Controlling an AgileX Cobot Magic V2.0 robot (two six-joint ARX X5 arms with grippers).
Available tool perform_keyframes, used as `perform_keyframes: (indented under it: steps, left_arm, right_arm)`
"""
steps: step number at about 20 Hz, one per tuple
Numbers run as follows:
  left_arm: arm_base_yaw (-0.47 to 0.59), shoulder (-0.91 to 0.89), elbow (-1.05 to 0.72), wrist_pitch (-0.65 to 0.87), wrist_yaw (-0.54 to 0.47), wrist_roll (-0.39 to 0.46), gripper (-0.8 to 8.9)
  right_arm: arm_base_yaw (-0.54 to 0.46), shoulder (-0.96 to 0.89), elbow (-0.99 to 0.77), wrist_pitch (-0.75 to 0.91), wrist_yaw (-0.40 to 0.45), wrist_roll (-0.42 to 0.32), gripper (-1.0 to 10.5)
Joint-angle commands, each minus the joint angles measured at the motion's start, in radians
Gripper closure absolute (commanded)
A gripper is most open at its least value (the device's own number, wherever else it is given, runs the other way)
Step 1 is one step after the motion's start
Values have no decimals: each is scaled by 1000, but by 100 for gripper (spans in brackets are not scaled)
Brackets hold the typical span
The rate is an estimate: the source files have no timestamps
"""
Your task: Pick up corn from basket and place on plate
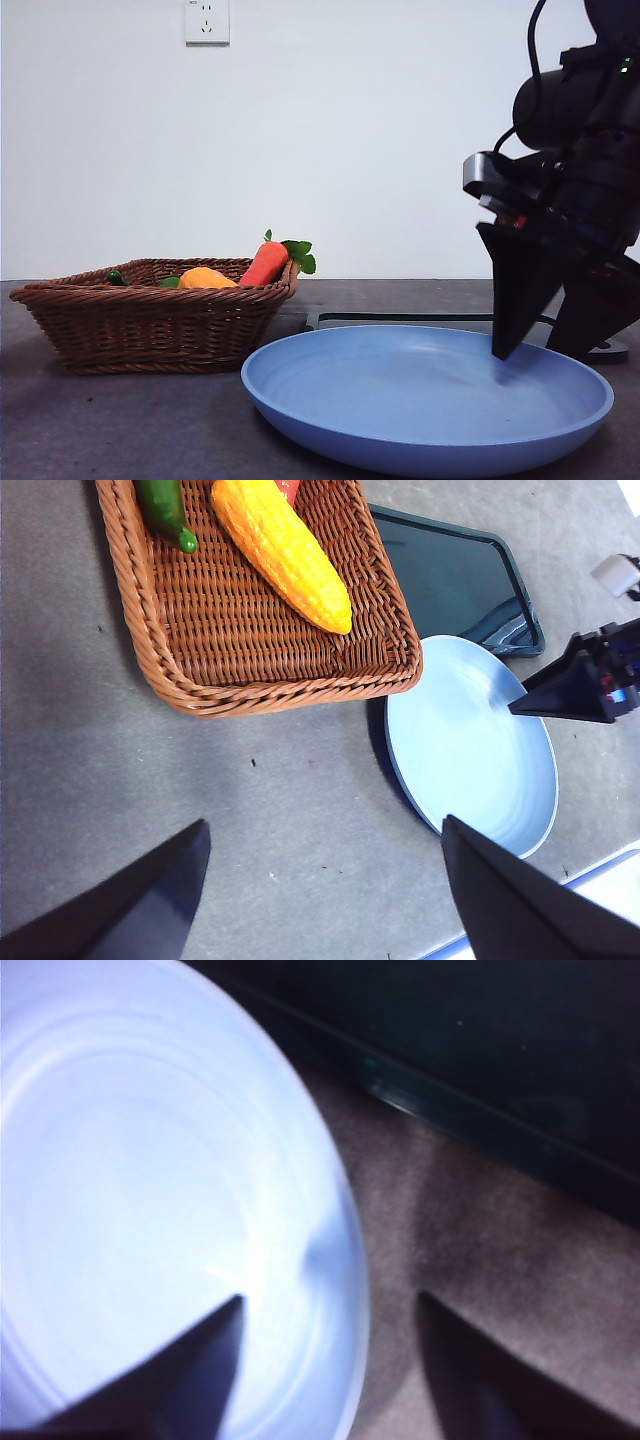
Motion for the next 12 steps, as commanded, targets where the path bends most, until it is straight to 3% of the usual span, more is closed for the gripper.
perform_keyframes:
  steps: [1,3,12]
  left_arm:
    - [-2,6,21,7,5,2,435]
    - [-2,11,21,7,5,2,435]
    - [-31,171,112,34,-25,-11,435]
  right_arm:
    - [6,26,16,4,3,-12,875]
    - [6,26,16,7,3,-11,944]
    - [-2,-122,23,-96,2,-6,944]
